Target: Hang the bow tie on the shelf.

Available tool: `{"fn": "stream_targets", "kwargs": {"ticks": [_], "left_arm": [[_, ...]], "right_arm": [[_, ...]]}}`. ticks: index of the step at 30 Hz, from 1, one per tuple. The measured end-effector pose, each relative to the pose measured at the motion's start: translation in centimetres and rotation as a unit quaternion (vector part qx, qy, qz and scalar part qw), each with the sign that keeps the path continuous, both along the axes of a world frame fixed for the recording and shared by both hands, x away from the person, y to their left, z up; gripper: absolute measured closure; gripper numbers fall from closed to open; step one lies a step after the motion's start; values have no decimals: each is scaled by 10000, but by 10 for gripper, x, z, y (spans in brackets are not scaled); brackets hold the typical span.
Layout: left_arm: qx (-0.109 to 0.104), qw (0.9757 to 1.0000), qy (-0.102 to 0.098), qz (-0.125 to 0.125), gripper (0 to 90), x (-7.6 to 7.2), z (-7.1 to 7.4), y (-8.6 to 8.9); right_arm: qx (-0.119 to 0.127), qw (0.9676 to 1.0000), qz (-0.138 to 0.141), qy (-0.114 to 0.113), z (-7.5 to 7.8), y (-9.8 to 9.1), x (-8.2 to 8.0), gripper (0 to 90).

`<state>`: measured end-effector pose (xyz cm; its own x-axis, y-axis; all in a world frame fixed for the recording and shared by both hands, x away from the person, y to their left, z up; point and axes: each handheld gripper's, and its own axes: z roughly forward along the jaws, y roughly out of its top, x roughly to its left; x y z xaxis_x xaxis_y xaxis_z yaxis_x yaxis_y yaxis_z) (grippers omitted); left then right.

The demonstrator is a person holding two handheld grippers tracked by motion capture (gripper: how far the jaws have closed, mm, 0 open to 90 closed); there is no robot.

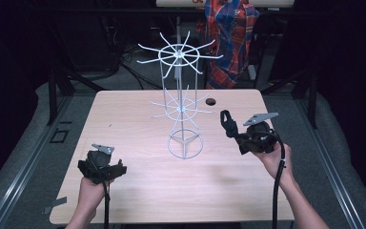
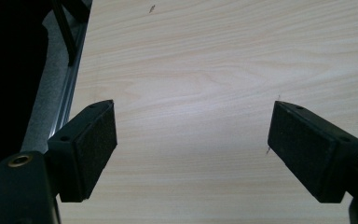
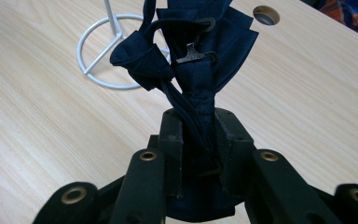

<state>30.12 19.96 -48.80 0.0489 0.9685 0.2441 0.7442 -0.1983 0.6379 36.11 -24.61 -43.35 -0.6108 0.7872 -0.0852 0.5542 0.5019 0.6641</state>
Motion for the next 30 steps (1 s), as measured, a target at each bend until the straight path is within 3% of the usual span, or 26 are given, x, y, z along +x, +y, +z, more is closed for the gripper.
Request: {"fn": "stream_targets", "kwargs": {"ticks": [10,30], "left_arm": [[9,10000,-13,2,157,0,0,0],[6,10000,-12,-10,157,0,0,-1]], "right_arm": [[82,9999,-6,-90,6,-1,-1,738],[144,9994,171,-247,17,16,-6,738]]}}
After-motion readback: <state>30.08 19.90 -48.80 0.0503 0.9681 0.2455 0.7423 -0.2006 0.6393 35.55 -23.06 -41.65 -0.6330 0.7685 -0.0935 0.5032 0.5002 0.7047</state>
